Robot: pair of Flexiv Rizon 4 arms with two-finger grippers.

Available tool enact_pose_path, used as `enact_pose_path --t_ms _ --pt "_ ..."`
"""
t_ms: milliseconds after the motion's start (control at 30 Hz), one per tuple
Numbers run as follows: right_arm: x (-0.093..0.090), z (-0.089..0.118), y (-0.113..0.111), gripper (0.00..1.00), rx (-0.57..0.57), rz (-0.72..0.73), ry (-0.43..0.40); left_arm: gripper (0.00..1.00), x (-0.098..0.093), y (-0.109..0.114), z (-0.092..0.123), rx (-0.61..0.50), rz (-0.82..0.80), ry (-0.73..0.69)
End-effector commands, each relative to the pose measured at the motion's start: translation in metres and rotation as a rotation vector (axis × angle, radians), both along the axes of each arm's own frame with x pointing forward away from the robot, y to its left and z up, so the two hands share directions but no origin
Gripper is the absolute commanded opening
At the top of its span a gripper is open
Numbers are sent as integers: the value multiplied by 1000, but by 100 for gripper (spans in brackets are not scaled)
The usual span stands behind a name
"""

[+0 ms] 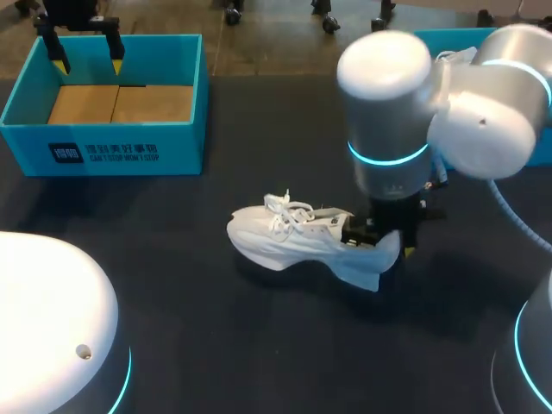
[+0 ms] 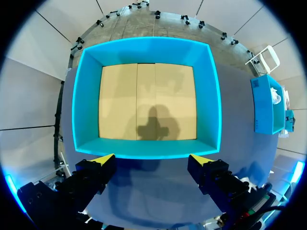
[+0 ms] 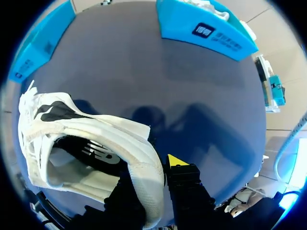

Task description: Take the shoe out of the shoebox, open the shoe tongue, remove and reinsert the insole, then place the shoe into the shoebox

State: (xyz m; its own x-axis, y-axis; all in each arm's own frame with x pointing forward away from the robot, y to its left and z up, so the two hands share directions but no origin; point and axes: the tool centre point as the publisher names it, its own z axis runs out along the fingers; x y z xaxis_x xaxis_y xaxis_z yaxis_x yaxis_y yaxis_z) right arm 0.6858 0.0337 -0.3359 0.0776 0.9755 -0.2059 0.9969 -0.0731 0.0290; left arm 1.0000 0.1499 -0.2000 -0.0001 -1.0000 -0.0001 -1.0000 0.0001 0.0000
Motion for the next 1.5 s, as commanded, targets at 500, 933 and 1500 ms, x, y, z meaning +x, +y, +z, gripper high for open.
enact_pose_path --t_ms 500,933,1500 --pt "16 -59 -1 85 -15 12 26 100 0 0 0 0 0 0" --pt "13 0 -4 100 60 131 -4 100 0 0 0 0 0 0" --pt "21 43 -1 100 110 634 13 100 0 0 0 0 0 0"
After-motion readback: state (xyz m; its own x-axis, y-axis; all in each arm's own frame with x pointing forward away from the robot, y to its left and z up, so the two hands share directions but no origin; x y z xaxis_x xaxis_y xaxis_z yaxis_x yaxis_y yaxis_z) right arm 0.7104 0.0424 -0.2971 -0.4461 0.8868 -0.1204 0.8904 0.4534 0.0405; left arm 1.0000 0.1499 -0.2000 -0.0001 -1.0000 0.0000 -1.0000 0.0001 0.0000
